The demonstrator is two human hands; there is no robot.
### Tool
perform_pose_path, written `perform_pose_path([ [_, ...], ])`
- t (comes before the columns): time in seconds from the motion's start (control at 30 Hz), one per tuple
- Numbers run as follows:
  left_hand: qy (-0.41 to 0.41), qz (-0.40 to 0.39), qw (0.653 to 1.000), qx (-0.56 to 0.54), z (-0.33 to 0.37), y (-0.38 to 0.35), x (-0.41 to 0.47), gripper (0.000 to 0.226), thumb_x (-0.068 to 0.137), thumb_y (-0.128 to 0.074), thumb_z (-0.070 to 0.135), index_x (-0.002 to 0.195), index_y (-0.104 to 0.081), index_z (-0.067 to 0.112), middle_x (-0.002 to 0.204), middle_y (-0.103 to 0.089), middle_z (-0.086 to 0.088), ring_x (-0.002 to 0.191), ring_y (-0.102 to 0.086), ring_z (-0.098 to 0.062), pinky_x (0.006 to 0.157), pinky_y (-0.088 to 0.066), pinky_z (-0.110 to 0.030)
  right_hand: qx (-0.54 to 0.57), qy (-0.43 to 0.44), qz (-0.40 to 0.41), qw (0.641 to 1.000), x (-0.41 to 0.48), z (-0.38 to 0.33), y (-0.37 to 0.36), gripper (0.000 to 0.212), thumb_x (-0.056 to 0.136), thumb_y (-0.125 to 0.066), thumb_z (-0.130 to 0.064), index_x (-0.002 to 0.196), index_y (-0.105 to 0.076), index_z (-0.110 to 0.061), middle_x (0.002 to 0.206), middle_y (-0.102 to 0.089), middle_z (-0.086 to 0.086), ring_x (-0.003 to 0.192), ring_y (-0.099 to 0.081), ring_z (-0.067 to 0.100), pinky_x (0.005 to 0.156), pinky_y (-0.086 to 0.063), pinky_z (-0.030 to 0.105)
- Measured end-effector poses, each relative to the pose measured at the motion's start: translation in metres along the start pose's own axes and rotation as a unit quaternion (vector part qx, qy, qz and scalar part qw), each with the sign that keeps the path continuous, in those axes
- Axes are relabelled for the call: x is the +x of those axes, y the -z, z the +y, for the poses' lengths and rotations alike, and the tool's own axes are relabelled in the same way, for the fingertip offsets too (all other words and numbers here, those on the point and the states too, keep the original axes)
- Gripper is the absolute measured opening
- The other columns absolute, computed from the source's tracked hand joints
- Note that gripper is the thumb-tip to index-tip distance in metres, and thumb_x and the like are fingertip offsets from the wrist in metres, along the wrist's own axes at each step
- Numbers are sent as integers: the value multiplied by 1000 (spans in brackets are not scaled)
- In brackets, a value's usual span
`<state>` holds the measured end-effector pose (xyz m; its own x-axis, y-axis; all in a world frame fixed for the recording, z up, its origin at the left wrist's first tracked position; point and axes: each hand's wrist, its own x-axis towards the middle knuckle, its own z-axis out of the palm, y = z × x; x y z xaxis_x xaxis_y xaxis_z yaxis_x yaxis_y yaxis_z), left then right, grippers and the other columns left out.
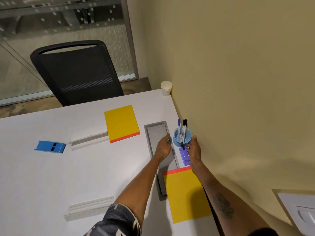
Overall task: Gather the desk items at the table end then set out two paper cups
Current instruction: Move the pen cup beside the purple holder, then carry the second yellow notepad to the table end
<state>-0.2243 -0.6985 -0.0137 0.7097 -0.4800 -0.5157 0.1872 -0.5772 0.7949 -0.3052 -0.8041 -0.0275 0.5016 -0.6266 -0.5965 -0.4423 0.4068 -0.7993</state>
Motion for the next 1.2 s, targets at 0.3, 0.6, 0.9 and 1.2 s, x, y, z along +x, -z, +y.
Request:
perform_pose_path([
  [0.3,33,20,999,29,-34,28,-43,46,106,-47,21,149,-44,8,157,-42,-9,144,-43,-27,120,-36,-40,14,-5,76,997,-36,20,-24,45,107,-34,-32,134,-56,-4,140,-56,16,134,-50,31,118,-34,50],
  [0.6,61,70,995,39,-66,60,-82,46,104,-50,19,148,-46,6,154,-46,-9,144,-43,-25,121,-32,-34,-85,4,2,996,-78,42,-58,27,104,-42,-19,114,-62,-4,114,-61,17,106,-55,30,102,-47,46],
  [0.9,93,148,984,-14,-89,109,-93,45,104,-50,15,148,-47,8,153,-48,-8,140,-48,-23,108,-37,-20,-285,49,-110,951,-86,30,-107,33,100,-43,-24,129,-57,-18,125,-64,10,114,-61,32,101,-51,46],
  [1.2,109,186,972,-94,-109,159,-82,56,101,-54,9,154,-36,9,156,-43,-9,139,-50,-25,97,-42,-15,-226,40,-192,954,-60,14,-150,50,98,-50,4,147,-39,0,149,-47,18,136,-48,35,103,-48,30],
])
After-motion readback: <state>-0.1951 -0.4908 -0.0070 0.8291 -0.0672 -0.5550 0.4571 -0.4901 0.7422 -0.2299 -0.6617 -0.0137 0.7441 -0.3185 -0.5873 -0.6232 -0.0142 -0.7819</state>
